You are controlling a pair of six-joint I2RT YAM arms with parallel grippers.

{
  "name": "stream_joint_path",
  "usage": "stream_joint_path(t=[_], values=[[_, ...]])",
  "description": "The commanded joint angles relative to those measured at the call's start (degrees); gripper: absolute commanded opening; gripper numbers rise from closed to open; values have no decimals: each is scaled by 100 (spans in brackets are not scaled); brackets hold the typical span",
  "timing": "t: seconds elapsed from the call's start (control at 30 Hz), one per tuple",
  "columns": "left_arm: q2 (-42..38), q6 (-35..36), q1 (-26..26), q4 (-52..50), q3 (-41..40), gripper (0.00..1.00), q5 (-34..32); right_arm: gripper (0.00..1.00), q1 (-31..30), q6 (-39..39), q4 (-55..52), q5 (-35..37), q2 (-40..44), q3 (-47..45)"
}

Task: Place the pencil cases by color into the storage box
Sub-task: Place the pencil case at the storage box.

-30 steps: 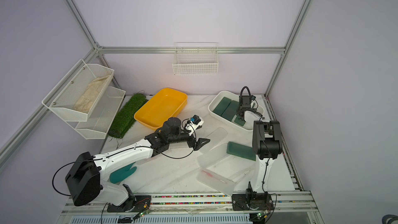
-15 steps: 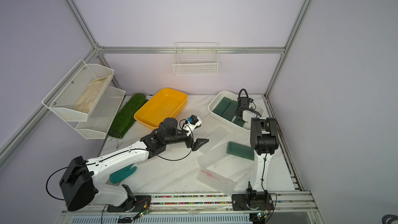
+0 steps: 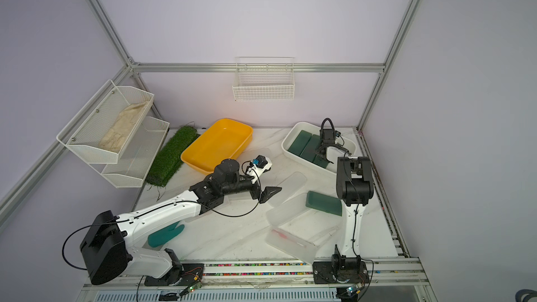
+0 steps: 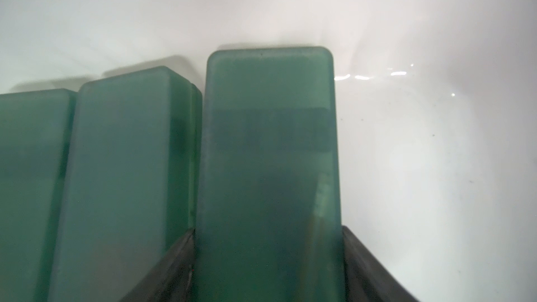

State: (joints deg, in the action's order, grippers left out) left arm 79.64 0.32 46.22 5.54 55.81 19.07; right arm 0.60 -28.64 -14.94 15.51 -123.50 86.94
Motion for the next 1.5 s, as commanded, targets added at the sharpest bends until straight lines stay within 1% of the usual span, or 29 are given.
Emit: stream_joint_path(t=[0.0,0.1,0.17,0.27,0.4,0.53,0.63,0.77,0.8,0.9,1.0,1.2,1.3,1.47], values=[[-229,92,16,263,-220,100,-40,78,19,-195,-77,-101,-125,161],[-220,66,19,254,-216,100,-50,89,20,-233,-66,-160,-96,168],[-220,60,14,244,-214,100,-55,92,24,-221,-36,-201,-20,152],[-236,38,19,228,-219,100,-56,94,23,-204,-18,-265,210,149],[-247,30,16,255,-206,100,28,97,19,-217,58,-250,738,92],[-207,3,18,187,-130,100,84,97,19,-294,-71,-355,1282,107],[-170,-21,19,116,-80,100,79,97,21,-548,-503,-244,1743,192],[-121,-98,27,88,-27,100,107,97,19,-785,-680,-130,2528,-148],[-102,-102,38,79,-11,100,95,97,19,-936,-795,-35,2719,-249],[-46,-100,101,-13,47,100,-68,97,28,-1201,-1125,-111,3189,-377],[-4,-85,166,-32,61,100,-164,97,28,-1545,-1815,-144,3605,-506],[70,-33,320,-18,35,100,-306,97,27,-2407,-2651,-438,4465,-1232],[80,102,477,-21,-21,100,-504,97,29,-2692,-2786,-684,5008,-1695],[86,242,780,-40,-106,100,-848,97,20,-3132,-3133,-944,5492,-2276]])
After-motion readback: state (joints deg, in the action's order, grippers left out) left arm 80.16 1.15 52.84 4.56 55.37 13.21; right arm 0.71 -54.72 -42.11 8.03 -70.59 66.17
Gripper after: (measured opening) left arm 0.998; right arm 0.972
